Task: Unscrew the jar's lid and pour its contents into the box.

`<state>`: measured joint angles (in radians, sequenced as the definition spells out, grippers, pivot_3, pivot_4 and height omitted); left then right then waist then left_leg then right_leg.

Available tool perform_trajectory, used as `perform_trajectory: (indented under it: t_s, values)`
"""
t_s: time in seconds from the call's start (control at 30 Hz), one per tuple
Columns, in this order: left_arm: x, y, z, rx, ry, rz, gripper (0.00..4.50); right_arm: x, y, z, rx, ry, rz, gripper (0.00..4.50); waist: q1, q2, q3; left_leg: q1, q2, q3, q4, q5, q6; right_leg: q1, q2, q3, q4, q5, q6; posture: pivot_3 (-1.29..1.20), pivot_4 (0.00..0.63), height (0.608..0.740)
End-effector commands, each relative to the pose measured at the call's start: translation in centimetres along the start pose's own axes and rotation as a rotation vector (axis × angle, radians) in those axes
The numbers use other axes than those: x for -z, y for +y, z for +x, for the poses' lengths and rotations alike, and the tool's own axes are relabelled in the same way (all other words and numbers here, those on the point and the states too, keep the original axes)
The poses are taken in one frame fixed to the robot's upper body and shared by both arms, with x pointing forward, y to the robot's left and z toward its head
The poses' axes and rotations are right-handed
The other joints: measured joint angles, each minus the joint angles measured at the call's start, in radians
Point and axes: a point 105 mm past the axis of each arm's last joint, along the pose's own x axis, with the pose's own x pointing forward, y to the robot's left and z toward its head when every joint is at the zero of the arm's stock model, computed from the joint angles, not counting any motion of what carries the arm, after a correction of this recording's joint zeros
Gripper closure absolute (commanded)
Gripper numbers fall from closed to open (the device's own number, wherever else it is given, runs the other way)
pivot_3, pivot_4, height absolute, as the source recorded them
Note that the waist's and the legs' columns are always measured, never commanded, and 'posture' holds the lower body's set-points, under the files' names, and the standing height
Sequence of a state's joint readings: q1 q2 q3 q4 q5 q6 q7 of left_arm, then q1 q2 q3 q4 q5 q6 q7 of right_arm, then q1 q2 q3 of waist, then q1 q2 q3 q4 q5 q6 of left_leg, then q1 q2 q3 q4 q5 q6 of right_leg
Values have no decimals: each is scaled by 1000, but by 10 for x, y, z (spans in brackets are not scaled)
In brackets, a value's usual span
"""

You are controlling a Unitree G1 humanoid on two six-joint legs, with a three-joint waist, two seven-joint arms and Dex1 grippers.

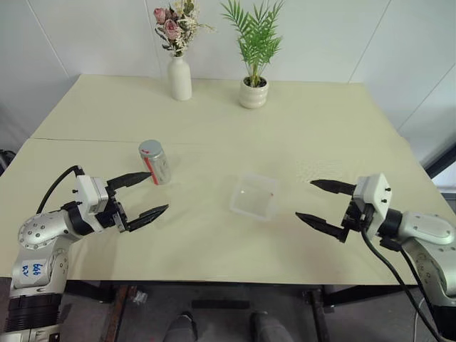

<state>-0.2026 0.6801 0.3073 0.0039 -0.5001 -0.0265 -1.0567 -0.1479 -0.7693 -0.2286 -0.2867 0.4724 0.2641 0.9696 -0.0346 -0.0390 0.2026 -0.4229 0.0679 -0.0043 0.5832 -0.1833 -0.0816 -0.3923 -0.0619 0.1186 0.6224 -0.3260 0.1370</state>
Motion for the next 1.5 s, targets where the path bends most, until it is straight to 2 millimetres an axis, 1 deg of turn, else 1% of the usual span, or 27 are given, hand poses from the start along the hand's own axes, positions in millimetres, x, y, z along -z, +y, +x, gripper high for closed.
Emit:
perform_trajectory:
  t_s: [0.03, 0.13, 0.2, 0.3, 0.37, 0.43, 0.5, 0.57, 0.63, 0.7, 0.77, 0.8, 0.83, 0.87, 0.9, 0.97, 1.03, 1.1, 1.2, 1.33, 1.43, 1.5]
  values:
    - [-8, 1, -7, -42, -9, 48, 16, -6, -2, -1, 9, -24, -22, 0, -5, 0, 0, 0, 0, 0, 0, 0, 0, 0, 0, 0, 0, 0, 0, 0, 150, 740]
    - [-7, -2, -8, -78, -4, 53, 16, -4, 0, 5, -17, -29, -12, 0, -8, 0, 0, 0, 0, 0, 1, 0, 0, 0, 0, 0, 1, 0, 0, 0, 150, 740]
    - [-2, -3, -13, -160, 11, 45, 16, -4, 1, 10, -44, -41, -6, 0, -13, 0, 0, 0, 0, 0, 2, 0, 0, 0, 0, 0, 1, -1, -1, 0, 150, 740]
    - [5, -5, -20, -326, 24, 25, 16, -9, 2, 22, -88, -85, -12, 0, -19, 0, 0, 0, 0, 0, 3, 0, 0, 1, 0, 2, 1, 0, -1, 0, 150, 740]
    - [11, -5, -28, -515, 15, -17, 16, -17, 4, 37, -143, -136, -24, 0, -26, 0, 0, 0, 0, 0, 4, 0, 0, 1, 0, 2, 2, 0, 0, 0, 150, 740]
    - [14, -6, -33, -627, 6, -44, 16, -23, 7, 48, -182, -171, -35, 0, -26, 0, 0, 1, 0, 1, 6, 0, 1, 1, 0, 3, 4, 0, 0, 0, 150, 740]
    - [17, -5, -33, -723, 12, -46, 16, -30, 8, 60, -216, -213, -43, 0, -23, 0, 0, 1, 0, 0, 7, 0, 1, 1, 1, 3, 5, 4, 7, 0, 150, 740]
    - [20, -1, -33, -786, 9, -49, 16, -38, 12, 69, -251, -247, -55, 0, -18, 0, 0, 1, 0, 0, 8, 1, 2, 1, 1, 3, 5, 4, 8, 0, 150, 740]
    - [22, 6, -31, -827, -10, -59, 16, -44, 16, 76, -276, -274, -62, 0, -14, -1, 0, 1, 0, 0, 9, 1, 2, 2, 1, 3, 4, 1, 1, 0, 150, 740]
    - [24, 14, -31, -870, -12, -55, 16, -46, 20, 80, -290, -287, -64, 0, -14, -1, 0, 0, -1, 0, 10, 1, 2, 3, 0, 3, 3, 1, -1, 0, 150, 740]
    - [26, 24, -26, -877, -19, -68, 16, -50, 22, 85, -298, -303, -67, 0, -14, -1, 0, 0, -1, 0, 10, 1, 2, 3, 0, 3, 3, 1, -1, 0, 150, 740]
    - [26, 27, -18, -862, -40, -90, 16, -51, 21, 87, -298, -309, -69, 0, -15, -1, 0, 0, -1, 0, 10, 1, 2, 2, 0, 3, 3, 1, -1, 0, 150, 740]
    - [27, 29, -17, -850, -54, -105, 16, -53, 23, 89, -300, -314, -71, 0, -15, -1, 0, 0, -1, 0, 10, 1, 2, 2, 0, 3, 4, 1, -1, 0, 150, 740]
    - [29, 32, -9, -834, -59, -105, 16, -53, 22, 91, -297, -319, -75, 0, -16, -1, 0, 0, -1, 0, 10, 1, 2, 2, 1, 3, 4, 1, 0, 0, 150, 740]
    - [30, 34, -5, -823, -61, -102, 16, -54, 22, 93, -296, -323, -79, 0, -17, -1, 0, 0, -1, 0, 10, 1, 2, 2, 1, 3, 4, 2, 2, 0, 150, 740]
    - [34, 39, 1, -812, -56, -101, 16, -56, 22, 96, -290, -337, -81, 0, -20, -1, 0, 0, -1, 0, 9, 1, 2, 2, 1, 3, 4, 8, 13, 0, 150, 740]
    - [37, 43, 9, -780, -56, -110, 16, -60, 25, 101, -283, -354, -82, 0, -20, -1, 0, 0, -1, 0, 8, 1, 2, 1, 1, 3, 4, 9, 14, 0, 150, 740]
    - [39, 49, 10, -770, -57, -120, 16, -65, 29, 104, -283, -371, -86, 0, -20, -1, 0, 0, -1, 0, 7, 1, 2, 0, 1, 3, 4, 9, 14, 0, 150, 740]
    - [41, 54, 16, -743, -43, -88, 16, -71, 30, 105, -273, -384, -93, 0, -19, -1, 0, 0, -1, 0, 5, 0, 1, 0, 1, 3, 4, 8, 14, 0, 150, 740]
    - [42, 62, 16, -753, -42, -76, 16, -79, 32, 107, -256, -395, -97, 0, -17, -1, 0, 0, -1, 0, 4, 0, 1, 0, 1, 2, 3, 8, 14, 0, 150, 740]
    - [42, 65, 27, -730, -50, -81, 16, -87, 28, 108, -233, -413, -98, 0, -16, -1, 0, 0, -1, 0, 5, 0, 1, 0, 1, 2, 4, 8, 14, 0, 150, 740]
    - [43, 68, 31, -730, -43, -78, 16, -90, 28, 109, -227, -419, -98, 0, -16, -1, 0, 0, -1, 0, 5, 0, 1, 0, 1, 2, 4, 8, 14, 0, 150, 740]
